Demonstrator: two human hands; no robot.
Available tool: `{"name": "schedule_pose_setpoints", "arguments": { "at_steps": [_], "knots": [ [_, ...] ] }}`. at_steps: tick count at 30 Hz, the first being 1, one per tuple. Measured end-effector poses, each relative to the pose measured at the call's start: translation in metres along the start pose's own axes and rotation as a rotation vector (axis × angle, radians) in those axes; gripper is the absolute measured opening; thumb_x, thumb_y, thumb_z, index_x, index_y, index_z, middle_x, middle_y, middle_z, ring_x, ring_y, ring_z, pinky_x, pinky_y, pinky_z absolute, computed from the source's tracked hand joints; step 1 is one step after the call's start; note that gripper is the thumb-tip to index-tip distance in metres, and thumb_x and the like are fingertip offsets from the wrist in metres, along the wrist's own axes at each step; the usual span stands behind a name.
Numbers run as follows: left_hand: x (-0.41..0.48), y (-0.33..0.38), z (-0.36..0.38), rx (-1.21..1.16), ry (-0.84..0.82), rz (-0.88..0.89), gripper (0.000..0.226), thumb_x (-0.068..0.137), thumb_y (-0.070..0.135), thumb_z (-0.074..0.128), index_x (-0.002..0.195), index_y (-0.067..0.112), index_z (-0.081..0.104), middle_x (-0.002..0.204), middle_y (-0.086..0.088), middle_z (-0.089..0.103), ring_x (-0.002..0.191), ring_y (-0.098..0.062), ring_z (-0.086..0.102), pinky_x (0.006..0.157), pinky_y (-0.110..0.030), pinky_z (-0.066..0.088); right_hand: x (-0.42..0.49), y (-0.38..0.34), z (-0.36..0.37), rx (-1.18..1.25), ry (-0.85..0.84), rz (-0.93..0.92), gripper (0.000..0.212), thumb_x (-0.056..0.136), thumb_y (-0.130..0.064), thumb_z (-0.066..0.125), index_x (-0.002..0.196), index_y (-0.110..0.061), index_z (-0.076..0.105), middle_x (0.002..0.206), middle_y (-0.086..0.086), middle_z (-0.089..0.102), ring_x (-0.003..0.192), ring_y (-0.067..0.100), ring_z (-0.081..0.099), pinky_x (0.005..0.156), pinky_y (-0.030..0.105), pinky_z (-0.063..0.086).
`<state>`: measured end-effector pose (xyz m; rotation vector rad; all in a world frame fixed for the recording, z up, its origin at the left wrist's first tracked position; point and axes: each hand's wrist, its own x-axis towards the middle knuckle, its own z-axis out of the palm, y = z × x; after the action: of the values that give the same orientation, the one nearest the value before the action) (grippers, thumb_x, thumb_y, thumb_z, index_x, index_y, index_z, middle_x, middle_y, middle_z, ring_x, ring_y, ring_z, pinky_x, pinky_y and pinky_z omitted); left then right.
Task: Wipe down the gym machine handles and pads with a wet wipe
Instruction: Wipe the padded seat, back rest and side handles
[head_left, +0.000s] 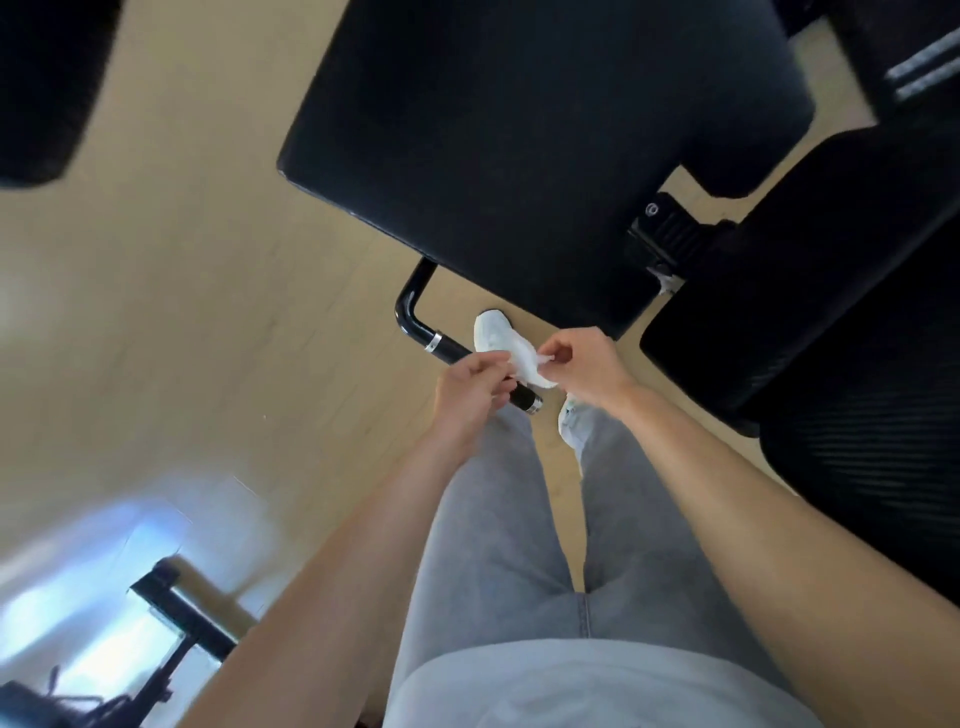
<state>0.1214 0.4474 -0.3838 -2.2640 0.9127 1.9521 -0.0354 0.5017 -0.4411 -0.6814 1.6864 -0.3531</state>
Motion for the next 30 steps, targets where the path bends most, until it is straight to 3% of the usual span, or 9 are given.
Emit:
{"name": "schedule_pose_setpoints", "arguments": {
  "at_steps": [4,8,11,13,15,18,21,26,30],
  "knots": [
    [0.008,0.051,0.012,0.143,0.049,0.182,0.012,0.095,0.02,0.069,0.102,0.027,0.074,0.104,0.004,0.074,0.095,-0.015,0.07,0.092,-0.035,0.06,-0.014,-0.021,-0.038,0.355,0.104,-0.015,0.008,0.081,-0.008,0.075,0.085,-0.015,0.071,0.08,-0.005,0.07,0.074,0.004,0.063,0.072,0.02,0.05],
    [0.021,0.106,0.041,0.269,-0.048,0.355,0.036,0.097,0.019,0.066,0.132,0.025,0.063,0.124,0.009,0.065,0.117,-0.009,0.062,0.1,-0.034,0.055,-0.019,-0.044,-0.081,0.548,0.203,-0.073,0.013,0.087,-0.005,0.071,0.094,-0.016,0.07,0.086,-0.004,0.072,0.079,0.001,0.066,0.073,0.017,0.05],
    [0.03,0.147,0.068,0.273,-0.18,0.37,0.047,0.089,0.032,0.069,0.135,0.032,0.058,0.129,0.007,0.061,0.123,-0.013,0.059,0.104,-0.039,0.052,-0.014,-0.057,-0.111,0.655,0.283,-0.104,0.017,0.09,-0.003,0.067,0.102,-0.014,0.071,0.092,0.005,0.075,0.084,0.008,0.069,0.076,0.021,0.056],
    [0.039,0.17,0.085,0.268,-0.247,0.318,0.051,0.077,0.041,0.07,0.126,0.029,0.062,0.125,0.003,0.064,0.119,-0.019,0.063,0.101,-0.044,0.055,-0.01,-0.064,-0.13,0.684,0.36,-0.124,0.015,0.092,-0.005,0.066,0.102,-0.015,0.072,0.094,0.006,0.075,0.088,0.015,0.071,0.076,0.027,0.059],
    [0.047,0.188,0.1,0.258,-0.289,0.32,0.042,0.081,0.034,0.069,0.12,0.02,0.066,0.12,-0.006,0.067,0.112,-0.022,0.067,0.093,-0.041,0.059,-0.004,-0.069,-0.148,0.727,0.453,-0.142,0.012,0.094,-0.007,0.066,0.101,-0.016,0.072,0.095,0.005,0.074,0.091,0.02,0.072,0.076,0.034,0.061],
    [0.055,0.211,0.123,0.287,-0.258,0.455,0.015,0.094,0.019,0.067,0.102,0.006,0.068,0.103,-0.013,0.067,0.093,-0.017,0.063,0.081,-0.037,0.056,0.008,-0.073,-0.175,0.706,0.616,-0.134,0.014,0.097,-0.007,0.064,0.101,-0.019,0.07,0.099,0.002,0.071,0.092,0.017,0.071,0.07,0.028,0.06],
    [0.06,0.233,0.148,0.306,-0.258,0.556,0.018,0.095,0.018,0.067,0.096,0.001,0.067,0.091,-0.006,0.063,0.084,-0.014,0.058,0.074,-0.031,0.052,0.024,-0.073,-0.2,0.722,0.74,-0.105,0.022,0.095,-0.001,0.062,0.096,-0.022,0.067,0.102,0.005,0.07,0.094,0.02,0.07,0.065,0.025,0.057],
    [0.072,0.276,0.198,0.378,-0.242,0.668,0.016,0.096,0.023,0.068,0.105,0.011,0.067,0.103,-0.002,0.069,0.094,-0.014,0.067,0.062,-0.019,0.057,0.056,-0.073,-0.249,0.686,0.922,-0.092,0.027,0.093,0.002,0.065,0.108,-0.019,0.057,0.108,0.004,0.064,0.093,0.016,0.07,0.06,0.024,0.06],
    [0.096,0.314,0.233,0.479,-0.186,0.802,0.011,0.095,0.027,0.07,0.099,0.017,0.068,0.095,0.002,0.067,0.091,-0.015,0.066,0.068,-0.027,0.058,0.087,-0.07,-0.287,0.592,1.015,-0.113,0.026,0.095,0.0,0.063,0.102,-0.022,0.052,0.105,-0.003,0.058,0.093,0.013,0.066,0.058,0.021,0.06]
  ]
}}
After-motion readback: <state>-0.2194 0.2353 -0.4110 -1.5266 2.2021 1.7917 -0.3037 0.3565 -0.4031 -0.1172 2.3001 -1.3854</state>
